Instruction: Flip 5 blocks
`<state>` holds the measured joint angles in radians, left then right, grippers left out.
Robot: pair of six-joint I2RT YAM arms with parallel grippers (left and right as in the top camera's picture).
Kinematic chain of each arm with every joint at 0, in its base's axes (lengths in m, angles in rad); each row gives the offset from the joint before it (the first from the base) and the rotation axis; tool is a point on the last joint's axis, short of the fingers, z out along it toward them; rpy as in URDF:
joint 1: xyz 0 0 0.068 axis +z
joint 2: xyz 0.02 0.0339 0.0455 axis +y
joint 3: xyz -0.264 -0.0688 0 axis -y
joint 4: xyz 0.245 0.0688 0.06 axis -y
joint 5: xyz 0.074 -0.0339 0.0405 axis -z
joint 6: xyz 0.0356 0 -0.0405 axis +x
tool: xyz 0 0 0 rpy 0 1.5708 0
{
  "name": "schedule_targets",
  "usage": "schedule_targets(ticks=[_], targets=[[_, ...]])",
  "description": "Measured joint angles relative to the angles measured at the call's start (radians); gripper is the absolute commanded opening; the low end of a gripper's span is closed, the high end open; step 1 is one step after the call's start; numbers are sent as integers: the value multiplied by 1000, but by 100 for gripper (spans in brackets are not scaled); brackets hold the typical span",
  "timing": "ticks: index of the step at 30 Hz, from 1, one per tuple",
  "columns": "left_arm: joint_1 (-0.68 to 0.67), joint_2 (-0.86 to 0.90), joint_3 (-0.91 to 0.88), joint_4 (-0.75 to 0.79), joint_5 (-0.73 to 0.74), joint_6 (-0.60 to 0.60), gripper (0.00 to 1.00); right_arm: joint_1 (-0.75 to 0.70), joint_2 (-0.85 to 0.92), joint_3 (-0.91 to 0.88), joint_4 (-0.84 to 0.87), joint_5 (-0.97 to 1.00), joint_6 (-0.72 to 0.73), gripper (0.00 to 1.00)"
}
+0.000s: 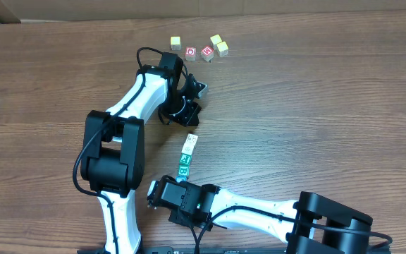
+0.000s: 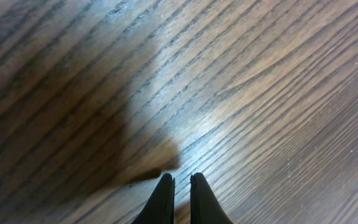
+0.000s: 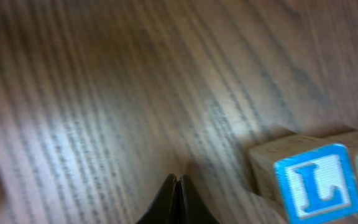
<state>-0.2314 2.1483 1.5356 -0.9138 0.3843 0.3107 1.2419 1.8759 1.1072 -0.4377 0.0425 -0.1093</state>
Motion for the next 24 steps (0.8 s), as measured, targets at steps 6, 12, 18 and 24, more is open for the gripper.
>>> schedule_targets(ticks=[6, 12, 18, 24], targets=[[0, 0, 0, 27, -34, -21, 4, -9, 0, -2, 27, 32, 6, 4], [0, 0, 0, 31, -49, -36, 4, -26, 0, -17, 48, 70, 22, 4], [0, 0, 0, 36, -55, -50, 4, -50, 0, -23, 47, 72, 27, 4], [0, 0, 0, 46, -56, -74, 4, -51, 0, -23, 52, 66, 28, 4]])
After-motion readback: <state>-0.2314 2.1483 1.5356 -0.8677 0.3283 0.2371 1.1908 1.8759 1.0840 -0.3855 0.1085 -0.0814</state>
